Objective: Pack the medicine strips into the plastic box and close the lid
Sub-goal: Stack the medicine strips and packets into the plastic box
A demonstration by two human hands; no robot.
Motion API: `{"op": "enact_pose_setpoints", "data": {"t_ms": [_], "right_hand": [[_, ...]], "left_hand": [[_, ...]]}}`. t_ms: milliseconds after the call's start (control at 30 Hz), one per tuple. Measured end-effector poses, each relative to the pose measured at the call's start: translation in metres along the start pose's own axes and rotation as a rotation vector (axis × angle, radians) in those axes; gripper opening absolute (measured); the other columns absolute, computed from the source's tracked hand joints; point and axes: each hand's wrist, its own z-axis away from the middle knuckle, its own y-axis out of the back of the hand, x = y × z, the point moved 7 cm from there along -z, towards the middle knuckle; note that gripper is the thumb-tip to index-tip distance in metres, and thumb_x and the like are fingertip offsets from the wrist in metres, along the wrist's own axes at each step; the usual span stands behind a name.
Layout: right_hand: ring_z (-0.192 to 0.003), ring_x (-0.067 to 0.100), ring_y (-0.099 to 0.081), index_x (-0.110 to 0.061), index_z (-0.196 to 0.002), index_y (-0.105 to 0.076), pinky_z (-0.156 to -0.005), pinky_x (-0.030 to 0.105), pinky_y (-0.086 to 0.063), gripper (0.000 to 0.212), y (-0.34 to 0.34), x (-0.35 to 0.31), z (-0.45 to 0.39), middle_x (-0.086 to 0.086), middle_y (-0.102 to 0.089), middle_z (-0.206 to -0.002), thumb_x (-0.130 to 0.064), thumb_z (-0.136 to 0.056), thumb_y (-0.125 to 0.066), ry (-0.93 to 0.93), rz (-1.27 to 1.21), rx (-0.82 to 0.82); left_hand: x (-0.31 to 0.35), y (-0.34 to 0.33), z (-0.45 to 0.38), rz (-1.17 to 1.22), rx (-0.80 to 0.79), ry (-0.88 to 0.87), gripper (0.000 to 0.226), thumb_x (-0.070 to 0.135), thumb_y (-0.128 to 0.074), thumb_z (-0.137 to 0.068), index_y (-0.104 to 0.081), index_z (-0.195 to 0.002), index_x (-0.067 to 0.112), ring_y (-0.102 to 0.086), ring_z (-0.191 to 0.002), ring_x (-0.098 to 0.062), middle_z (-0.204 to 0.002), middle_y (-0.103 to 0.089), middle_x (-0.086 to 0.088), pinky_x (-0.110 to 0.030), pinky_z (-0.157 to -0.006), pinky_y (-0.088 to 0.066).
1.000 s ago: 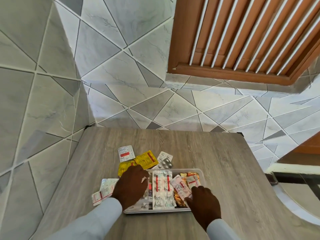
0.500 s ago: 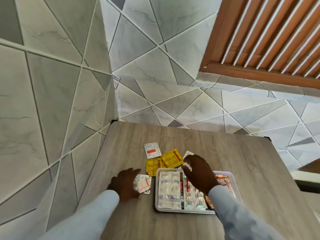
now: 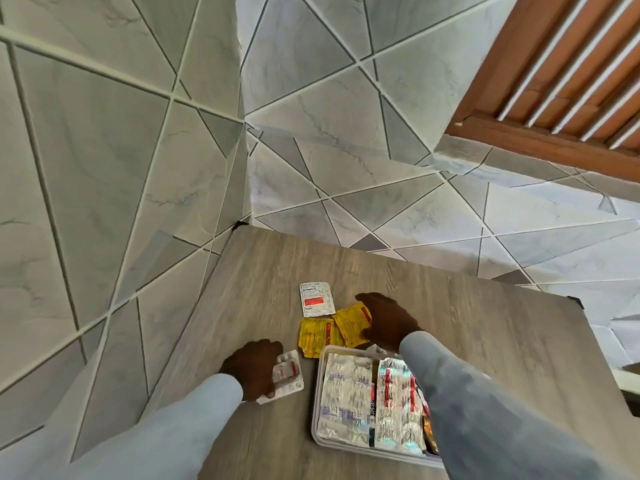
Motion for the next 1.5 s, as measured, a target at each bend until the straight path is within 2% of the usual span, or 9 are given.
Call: {"op": "enact_pose_setpoints", "data": {"t_ms": [167,367,500,700,833,1067,1233,1400,1500], "right_hand": [[-0.147,0.026,-0.017,-0.029,-0.151,-0.017,-0.117,0.048,-0.025,0.096,-0.017,-0.001,-0.035,0.002,-0.016,-0.161,-0.028,-0.077,-0.077,0.058,0.161,-0.166],[-0.13,0.035,-0.038,-0.023,-0.142,-0.034,-0.107,0.052,-0.032,0.079,-0.02,-0.005,-0.048,0.01,-0.044,-0.141,-0.034,-0.076,-0.076,0.122,0.337,-0.144],[-0.124,0.035,-0.039,-0.02,-0.132,-0.043,-0.101,0.052,-0.036,0.072,-0.016,0.007,-0.048,0.011,-0.043,-0.133,-0.041,-0.072,-0.078,0.127,0.345,-0.137],[-0.121,0.036,-0.042,-0.025,-0.134,-0.036,-0.098,0.053,-0.041,0.088,-0.011,0.031,-0.047,0.008,-0.04,-0.133,-0.043,-0.062,-0.084,0.065,0.202,-0.175],[-0.116,0.035,-0.048,-0.025,-0.131,-0.037,-0.095,0.047,-0.043,0.087,-0.013,0.033,-0.046,0.008,-0.047,-0.128,-0.042,-0.06,-0.086,0.065,0.194,-0.144],[-0.108,0.03,-0.055,-0.014,-0.112,-0.061,-0.087,0.036,-0.046,0.036,-0.005,0.035,-0.05,0.008,-0.059,-0.116,-0.029,-0.081,-0.072,0.065,-0.032,-0.198],[-0.076,0.019,-0.052,-0.01,-0.079,-0.065,-0.068,0.028,-0.036,0.013,0.038,0.043,-0.029,-0.002,-0.056,-0.073,-0.016,-0.09,-0.061,0.101,-0.291,0.011],[-0.064,0.019,-0.054,-0.01,-0.078,-0.066,-0.064,0.032,-0.042,0.015,0.072,0.071,0.022,0.006,-0.062,-0.07,-0.01,-0.092,-0.059,0.005,-0.665,0.305],[-0.06,0.012,-0.054,-0.01,-0.079,-0.066,-0.055,0.022,-0.042,0.016,0.075,0.084,0.076,0.001,-0.062,-0.068,-0.005,-0.092,-0.058,-0.053,-0.774,0.444]], "left_hand": [[-0.022,0.009,-0.003,0.326,-0.091,0.073,0.03,0.022,-0.074,-0.069,-0.051,-0.085,0.029,-0.056,-0.091,-0.015,-0.095,-0.053,0.005,-0.024,-0.067,-0.042],[-0.004,0.039,-0.023,0.751,0.064,0.175,0.025,0.013,-0.078,-0.071,-0.065,-0.092,0.012,-0.064,-0.081,-0.017,-0.089,-0.069,-0.005,-0.027,-0.067,-0.049],[0.029,0.034,-0.045,0.773,0.13,0.232,0.02,0.01,-0.076,-0.07,-0.057,-0.064,0.014,-0.053,-0.056,-0.015,-0.06,-0.056,-0.002,-0.024,-0.052,-0.04],[0.044,0.027,-0.064,0.668,0.206,0.352,0.049,0.037,-0.077,-0.047,-0.067,-0.088,0.012,-0.067,-0.084,-0.029,-0.098,-0.064,-0.012,-0.037,-0.07,-0.057],[0.048,0.03,-0.064,0.676,0.213,0.362,0.055,0.029,-0.086,-0.054,-0.062,-0.101,0.014,-0.065,-0.092,-0.028,-0.107,-0.063,-0.007,-0.035,-0.073,-0.055],[0.028,0.034,-0.056,0.85,0.166,0.31,0.058,0.032,-0.081,-0.042,-0.062,-0.094,0.016,-0.067,-0.084,-0.023,-0.095,-0.069,-0.006,-0.045,-0.071,-0.06],[0.006,0.044,-0.03,0.899,0.239,0.289,0.053,0.016,-0.086,-0.054,-0.056,-0.097,0.01,-0.066,-0.084,-0.025,-0.094,-0.067,-0.008,-0.041,-0.07,-0.057],[-0.022,0.053,-0.005,1.024,0.271,0.197,0.075,0.023,-0.091,-0.044,-0.057,-0.109,0.01,-0.069,-0.082,-0.026,-0.096,-0.07,-0.013,-0.041,-0.067,-0.058],[-0.021,0.068,0.012,1.096,0.258,0.077,0.067,0.019,-0.086,-0.05,-0.061,-0.11,0.003,-0.065,-0.058,-0.018,-0.084,-0.07,-0.015,-0.028,-0.047,-0.05]]}}
